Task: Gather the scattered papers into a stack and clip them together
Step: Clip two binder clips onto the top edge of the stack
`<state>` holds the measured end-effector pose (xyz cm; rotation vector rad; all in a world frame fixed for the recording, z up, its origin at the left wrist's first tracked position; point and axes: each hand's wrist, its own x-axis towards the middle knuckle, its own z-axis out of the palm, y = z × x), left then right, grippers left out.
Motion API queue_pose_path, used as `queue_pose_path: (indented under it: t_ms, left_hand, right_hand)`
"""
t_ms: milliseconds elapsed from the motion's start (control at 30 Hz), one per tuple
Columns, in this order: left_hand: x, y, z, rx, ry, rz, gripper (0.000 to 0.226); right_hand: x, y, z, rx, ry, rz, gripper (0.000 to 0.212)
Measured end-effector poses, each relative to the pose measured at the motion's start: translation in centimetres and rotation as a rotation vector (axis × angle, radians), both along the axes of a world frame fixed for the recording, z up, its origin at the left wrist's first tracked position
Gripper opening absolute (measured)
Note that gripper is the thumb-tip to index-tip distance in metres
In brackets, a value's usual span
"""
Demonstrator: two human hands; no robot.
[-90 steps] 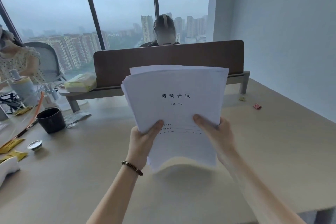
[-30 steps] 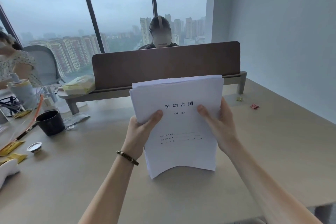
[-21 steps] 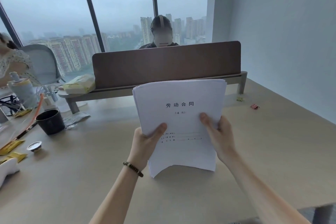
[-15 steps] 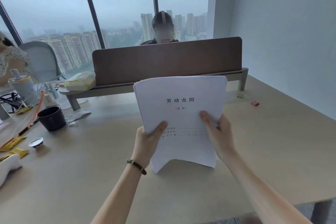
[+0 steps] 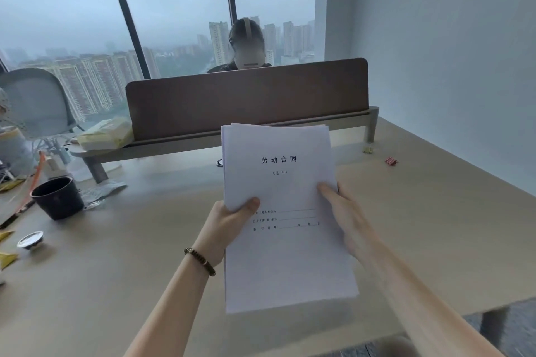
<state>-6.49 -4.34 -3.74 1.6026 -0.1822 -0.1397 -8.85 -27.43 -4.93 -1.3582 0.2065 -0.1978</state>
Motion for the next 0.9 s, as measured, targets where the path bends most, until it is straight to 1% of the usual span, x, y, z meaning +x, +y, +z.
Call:
queue_pose_path:
  t_ms: [100,200,367,433,467,567,633,700,767,800,833,867,900]
  left_hand:
    - [0.4,-0.4,-0.5,-0.033,0.105,-0.028,0.030]
    - [0.8,-1.1,-1.5,-0.041,0.181,-0.053,0.027]
    - [2.0,-3.4,-3.3,-0.073,0.250,-0.103,0.032]
    - [2.7,-4.8,-3.8,-0.071,0.275,-0.131,0.026]
    - [3.1,-5.6,-4.0,-0.066,0.287,-0.144,0.024]
    - [4.7,-8.0,-4.4,-0.046,0.311,-0.196,0.023]
    - [6.1,-9.5,-4.6,-0.041,0.334,-0.232,0.025]
    - [7.7,-10.9,-4.9,-0.035,0.359,-0.274,0.028]
    - [9.2,-12.0,-5.2,-0.016,0.387,-0.321,0.029]
    - [9.8,-12.5,-5.3,0.001,0.400,-0.355,0.030]
    - [10.4,-13.0,-5.3,0.015,0.407,-0.392,0.032]
    - [10.9,-13.5,-5.2,0.025,0.408,-0.426,0.032]
    - [11.4,-13.8,-5.1,0.025,0.403,-0.450,0.030]
  right_hand:
    - [-0.2,-1.0,-0.4,0.058,0.104,0.073,0.019]
    - [-0.2,-2.3,-0.9,0.025,0.139,0.083,0.029]
    - [0.5,-4.8,-1.4,-0.084,0.133,-0.004,0.035]
    - [1.4,-6.2,-2.1,-0.109,0.125,-0.053,0.048]
    - [1.8,-6.8,-2.3,-0.118,0.111,-0.076,0.048]
    - [3.6,-9.0,-3.4,-0.190,0.050,-0.149,0.025]
    - [5.1,-10.5,-4.2,-0.263,0.034,-0.218,0.023]
    - [6.5,-12.1,-5.1,-0.337,0.042,-0.270,0.030]
    - [7.6,-13.7,-5.8,-0.404,0.035,-0.301,0.032]
    - [8.0,-14.5,-6.2,-0.439,0.031,-0.299,0.036]
    - [8.3,-15.2,-6.6,-0.459,0.029,-0.282,0.048]
    - [8.5,-15.8,-6.9,-0.441,0.043,-0.273,0.056]
    - [8.7,-16.2,-7.1,-0.402,0.059,-0.269,0.055]
